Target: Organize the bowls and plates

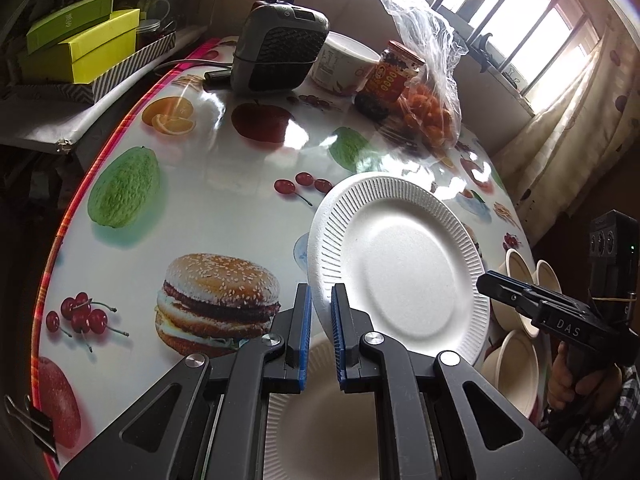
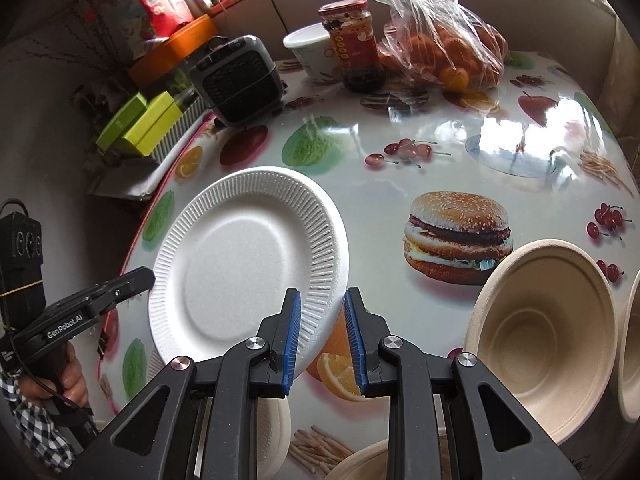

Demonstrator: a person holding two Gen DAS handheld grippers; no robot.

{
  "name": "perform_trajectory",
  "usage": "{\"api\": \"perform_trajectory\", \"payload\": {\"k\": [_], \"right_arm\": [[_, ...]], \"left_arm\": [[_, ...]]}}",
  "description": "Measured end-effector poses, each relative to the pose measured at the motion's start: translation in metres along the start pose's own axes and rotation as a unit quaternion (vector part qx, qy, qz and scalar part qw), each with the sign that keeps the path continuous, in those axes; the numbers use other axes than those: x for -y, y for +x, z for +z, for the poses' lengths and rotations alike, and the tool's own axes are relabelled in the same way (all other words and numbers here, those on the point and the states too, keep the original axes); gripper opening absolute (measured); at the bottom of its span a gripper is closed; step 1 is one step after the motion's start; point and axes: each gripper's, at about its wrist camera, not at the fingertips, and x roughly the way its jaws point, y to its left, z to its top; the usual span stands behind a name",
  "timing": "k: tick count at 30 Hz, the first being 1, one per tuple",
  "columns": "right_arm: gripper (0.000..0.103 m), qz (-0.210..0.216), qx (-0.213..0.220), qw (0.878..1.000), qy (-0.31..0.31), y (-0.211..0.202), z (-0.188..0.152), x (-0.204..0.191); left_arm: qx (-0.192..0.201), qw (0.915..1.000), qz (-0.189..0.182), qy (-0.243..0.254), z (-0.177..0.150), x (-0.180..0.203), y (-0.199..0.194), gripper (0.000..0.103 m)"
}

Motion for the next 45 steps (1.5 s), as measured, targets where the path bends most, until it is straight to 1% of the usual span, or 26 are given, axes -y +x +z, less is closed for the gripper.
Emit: {"api": "perform_trajectory", "payload": {"k": [12, 26, 45], "right_arm": [[0.022, 0.007, 0.001, 1.000, -0.011, -0.012, -0.027, -0.016], [0.022, 0.014, -0.012, 1.000, -0.025, -0.014, -0.058, -0.030], [0.022, 0.013, -0.026, 0.999, -0.029, -0.010, -0.088, -0.039]], "left_arm": [[0.007, 1.0000, 0.005, 0.004, -0.030, -0.005, -0.020, 0.010], [0.007, 0.9999, 0.006, -0.006, -0.065, -0.016, -0.036, 0.010], [0.000, 0.9999, 0.010, -0.008, -0.093, -0.023, -0.042, 0.010]]}}
